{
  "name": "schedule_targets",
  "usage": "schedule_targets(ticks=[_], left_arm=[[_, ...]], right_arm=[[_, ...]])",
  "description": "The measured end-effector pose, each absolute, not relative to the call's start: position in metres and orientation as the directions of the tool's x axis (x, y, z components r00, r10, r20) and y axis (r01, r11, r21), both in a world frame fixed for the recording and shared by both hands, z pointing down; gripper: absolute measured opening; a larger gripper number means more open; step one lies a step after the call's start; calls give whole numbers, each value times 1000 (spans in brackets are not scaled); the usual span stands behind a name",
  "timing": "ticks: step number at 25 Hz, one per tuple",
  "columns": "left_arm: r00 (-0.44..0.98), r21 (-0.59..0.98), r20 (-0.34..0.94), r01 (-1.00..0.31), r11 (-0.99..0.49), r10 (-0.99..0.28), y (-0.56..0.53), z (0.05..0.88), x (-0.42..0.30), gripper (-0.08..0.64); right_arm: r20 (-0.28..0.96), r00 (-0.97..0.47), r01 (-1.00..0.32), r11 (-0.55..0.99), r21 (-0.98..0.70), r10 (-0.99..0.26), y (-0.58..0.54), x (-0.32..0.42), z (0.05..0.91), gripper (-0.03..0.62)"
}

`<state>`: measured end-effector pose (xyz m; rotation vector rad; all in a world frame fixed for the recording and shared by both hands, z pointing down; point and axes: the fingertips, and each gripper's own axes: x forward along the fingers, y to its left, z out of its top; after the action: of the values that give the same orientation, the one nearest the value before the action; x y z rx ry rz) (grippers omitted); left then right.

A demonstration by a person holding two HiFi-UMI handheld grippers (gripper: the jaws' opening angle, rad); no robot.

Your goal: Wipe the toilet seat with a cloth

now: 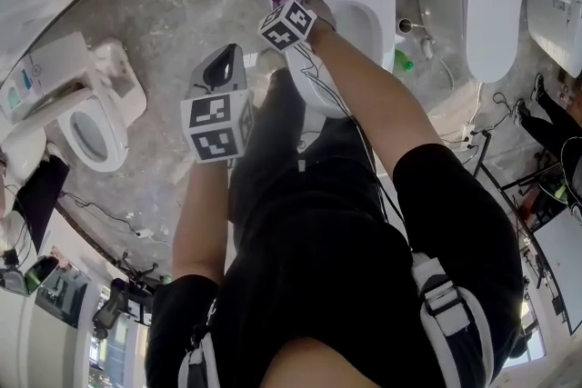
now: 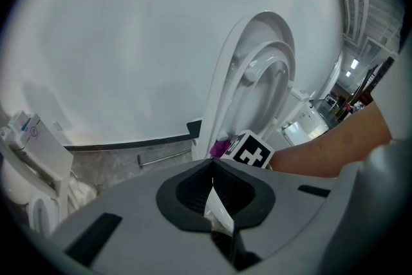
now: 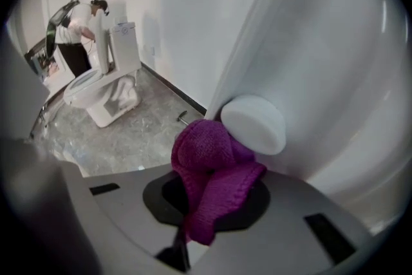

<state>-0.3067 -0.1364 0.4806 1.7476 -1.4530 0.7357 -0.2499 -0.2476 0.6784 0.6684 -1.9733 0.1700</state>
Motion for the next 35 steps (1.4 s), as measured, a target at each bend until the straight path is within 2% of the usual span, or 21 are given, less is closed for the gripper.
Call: schedule_targets(ticks=[6,9,26,35], left_arm=[[192,165,822,-981,-98,-536,-136,493,-304,9],[195,162,825,-981,-108,-530,-135,496,-296,9],[180,145,840,-984,-108,-512,-135,503,-213,9],[156,107,834,-987,-122,-529,-151,498,-160,9]], right_arm=[[874,-353,-764,642,-63,-334,-259,-236,703,49],[878,-336,-822,561,-96,-341,-267,-213,709,49],[883,-308,-820,569,-58,-354,-284,-114,714,49],[898,-226,-839,544,17,-377,-314,-23,718,49]])
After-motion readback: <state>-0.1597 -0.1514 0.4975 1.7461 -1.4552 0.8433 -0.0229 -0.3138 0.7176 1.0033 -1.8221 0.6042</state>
